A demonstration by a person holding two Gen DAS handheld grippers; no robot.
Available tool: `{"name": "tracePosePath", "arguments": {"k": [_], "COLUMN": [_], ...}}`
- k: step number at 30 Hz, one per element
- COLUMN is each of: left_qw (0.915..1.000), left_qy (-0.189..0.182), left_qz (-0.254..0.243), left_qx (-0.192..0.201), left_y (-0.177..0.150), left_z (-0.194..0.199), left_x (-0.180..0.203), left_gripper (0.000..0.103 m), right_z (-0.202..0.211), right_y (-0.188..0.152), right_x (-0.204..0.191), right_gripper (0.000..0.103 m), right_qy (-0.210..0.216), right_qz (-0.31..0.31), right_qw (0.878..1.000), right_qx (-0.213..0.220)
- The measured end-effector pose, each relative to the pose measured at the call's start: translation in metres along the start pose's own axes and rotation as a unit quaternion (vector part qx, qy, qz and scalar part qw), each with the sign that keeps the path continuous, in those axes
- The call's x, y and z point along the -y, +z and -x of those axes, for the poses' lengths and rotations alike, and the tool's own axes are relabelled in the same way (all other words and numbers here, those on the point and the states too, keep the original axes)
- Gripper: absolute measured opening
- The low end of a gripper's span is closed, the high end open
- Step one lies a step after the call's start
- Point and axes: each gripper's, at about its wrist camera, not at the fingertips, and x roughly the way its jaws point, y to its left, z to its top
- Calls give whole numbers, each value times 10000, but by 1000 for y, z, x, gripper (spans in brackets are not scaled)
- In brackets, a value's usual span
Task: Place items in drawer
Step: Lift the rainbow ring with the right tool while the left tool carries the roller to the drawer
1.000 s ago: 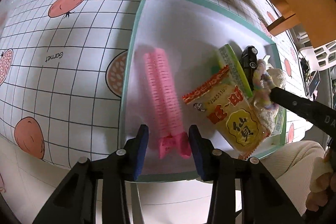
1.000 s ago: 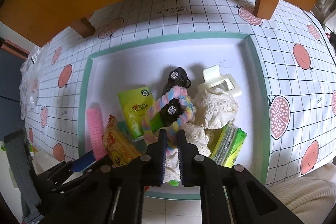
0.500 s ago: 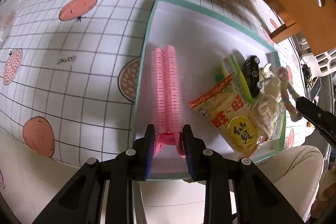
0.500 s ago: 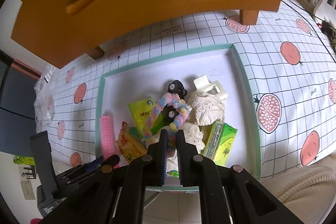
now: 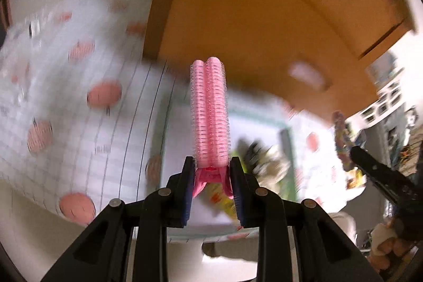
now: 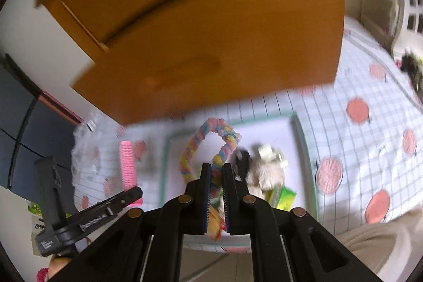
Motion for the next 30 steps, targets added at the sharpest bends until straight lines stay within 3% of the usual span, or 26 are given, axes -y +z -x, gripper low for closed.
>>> {"name": "tracePosePath", "arguments": {"k": [4,8,14,22,30], "left_qw": [9971,9911,9843,9817,9858], "left_qy": [-142,-318,-357,-178,12], "left_qz": [-311,-483,-675,-782,-840], "left_qx": [681,1198,1592,1727,1458], "left_y": [26,53,85,121,142], "left_z": [46,81,100,96,67], "left_x": [21,40,55,69,77], "left_gripper": [28,28,28,28,28], "right_z": [41,67,82,84,60], "right_y": [24,46,79,118,139], "right_x": [-17,-31,-51,-64,-55], "right_gripper": [9,9,9,9,9], "right_qy": [238,343,283,-3,-255], "right_qz": [158,262,553,839,881], "right_qw": [9977,9944,9909,9886,9917], "right_qx": [617,964,1193,1248,904]}}
